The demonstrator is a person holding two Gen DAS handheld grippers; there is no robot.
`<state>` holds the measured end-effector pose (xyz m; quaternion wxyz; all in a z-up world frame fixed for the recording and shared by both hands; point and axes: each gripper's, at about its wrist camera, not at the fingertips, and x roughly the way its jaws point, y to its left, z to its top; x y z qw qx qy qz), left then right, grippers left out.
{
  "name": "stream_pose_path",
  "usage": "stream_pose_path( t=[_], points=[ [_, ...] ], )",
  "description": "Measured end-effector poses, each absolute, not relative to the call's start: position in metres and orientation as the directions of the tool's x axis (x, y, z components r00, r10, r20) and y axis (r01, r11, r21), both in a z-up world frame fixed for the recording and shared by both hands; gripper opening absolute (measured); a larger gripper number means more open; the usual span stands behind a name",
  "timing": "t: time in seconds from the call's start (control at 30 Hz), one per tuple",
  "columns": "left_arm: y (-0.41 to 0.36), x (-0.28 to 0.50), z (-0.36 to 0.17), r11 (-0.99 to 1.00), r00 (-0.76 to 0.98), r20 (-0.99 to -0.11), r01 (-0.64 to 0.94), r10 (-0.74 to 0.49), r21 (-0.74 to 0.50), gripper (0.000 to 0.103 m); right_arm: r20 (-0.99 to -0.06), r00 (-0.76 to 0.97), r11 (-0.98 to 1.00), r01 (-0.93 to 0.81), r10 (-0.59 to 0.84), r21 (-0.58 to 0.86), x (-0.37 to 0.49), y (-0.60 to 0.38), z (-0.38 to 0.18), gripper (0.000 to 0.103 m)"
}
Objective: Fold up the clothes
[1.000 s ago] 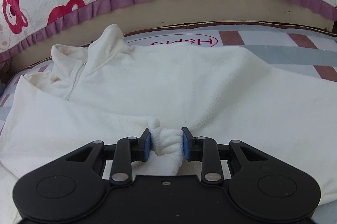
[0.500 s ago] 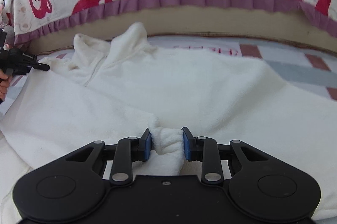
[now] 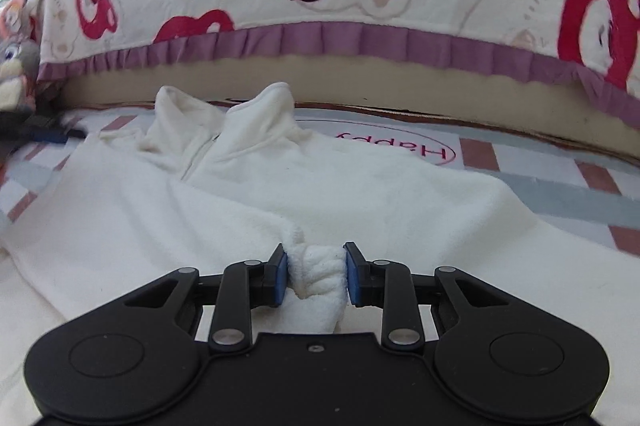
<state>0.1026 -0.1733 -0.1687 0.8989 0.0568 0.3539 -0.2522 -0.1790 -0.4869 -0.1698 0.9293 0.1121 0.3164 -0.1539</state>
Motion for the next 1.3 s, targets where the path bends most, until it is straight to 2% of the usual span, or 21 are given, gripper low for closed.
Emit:
stream_pose_path(
  t=[0.07,0.13,0.17,0.23,0.3,0.37,0.47,0.53,0.6,0.7,0.77,0.87,1.0,1.1,1.2,1.3],
  points=[
    [-0.174,0.09,-0.18,0.855,0.562,-0.744,0.518,-0.363,-0.026,0.053,-0.636,0.744,0.914,0.378,-0.204,0.149,-0.178,-0.493,-0.173,0.032],
    [-0.176,0.078,-0.194,0.858,0.523,-0.824,0.506,-0.219,0.093,0.052,-0.644,0.746,0.884,0.404,-0.169,0.235,-0.178,-0.504,-0.177,0.032],
    [-0.173,0.072,-0.195,0.861,0.524,-0.83,0.496,-0.189,0.117,0.052,-0.644,0.752,0.858,0.417,-0.139,0.302,-0.179,-0.512,-0.18,0.032],
    [-0.166,0.063,-0.192,0.868,0.515,-0.833,0.488,-0.202,0.091,0.052,-0.637,0.767,0.791,0.437,-0.079,0.429,-0.182,-0.528,-0.186,0.033],
    [-0.161,0.058,-0.193,0.873,0.517,-0.835,0.478,-0.189,0.099,0.053,-0.541,0.841,0.661,0.403,0.006,0.633,-0.192,-0.551,-0.195,0.032],
    [-0.157,0.054,-0.196,0.871,0.531,-0.825,0.481,-0.194,0.105,0.054,-0.528,0.849,0.665,0.399,-0.009,0.632,-0.193,-0.557,-0.19,0.032],
    [-0.152,0.051,-0.198,0.887,0.541,-0.816,0.456,-0.204,0.08,0.054,-0.575,0.812,0.78,0.421,-0.098,0.463,-0.182,-0.543,-0.183,0.031],
    [-0.152,0.05,-0.2,0.891,0.551,-0.814,0.443,-0.184,0.098,0.061,-0.61,0.779,0.822,0.436,-0.142,0.366,-0.174,-0.535,-0.187,0.031],
    [-0.15,0.052,-0.203,0.91,0.549,-0.818,0.407,-0.17,0.084,0.073,-0.645,0.749,0.822,0.458,-0.152,0.339,-0.167,-0.537,-0.196,0.031],
    [-0.141,0.056,-0.205,0.933,0.525,-0.829,0.36,-0.194,0.01,0.074,-0.658,0.74,0.806,0.471,-0.139,0.36,-0.162,-0.546,-0.202,0.031],
    [-0.141,0.054,-0.205,0.929,0.536,-0.822,0.37,-0.191,0.025,0.074,-0.658,0.742,0.8,0.472,-0.133,0.371,-0.161,-0.55,-0.203,0.031],
    [-0.152,0.041,-0.199,0.907,0.575,-0.799,0.41,-0.177,0.094,0.069,-0.621,0.78,0.68,0.498,-0.08,0.538,-0.181,-0.566,-0.21,0.036],
    [-0.172,0.015,-0.18,0.865,0.605,-0.749,0.494,-0.27,0.088,0.068,-0.554,0.829,0.503,0.51,-0.072,0.698,-0.207,-0.591,-0.214,0.038],
    [-0.202,-0.01,-0.165,0.824,0.628,-0.719,0.549,-0.296,0.141,0.068,-0.563,0.821,0.644,0.483,-0.097,0.594,-0.205,-0.571,-0.196,0.038],
    [-0.237,-0.028,-0.159,0.78,0.587,-0.726,0.615,-0.359,0.112,0.068,-0.558,0.828,0.773,0.384,-0.046,0.505,-0.195,-0.542,-0.186,0.037],
    [-0.27,-0.047,-0.162,0.715,0.532,-0.727,0.694,-0.433,0.082,0.068,-0.671,0.738,0.918,0.313,-0.073,0.245,-0.176,-0.503,-0.191,0.031]
  ],
)
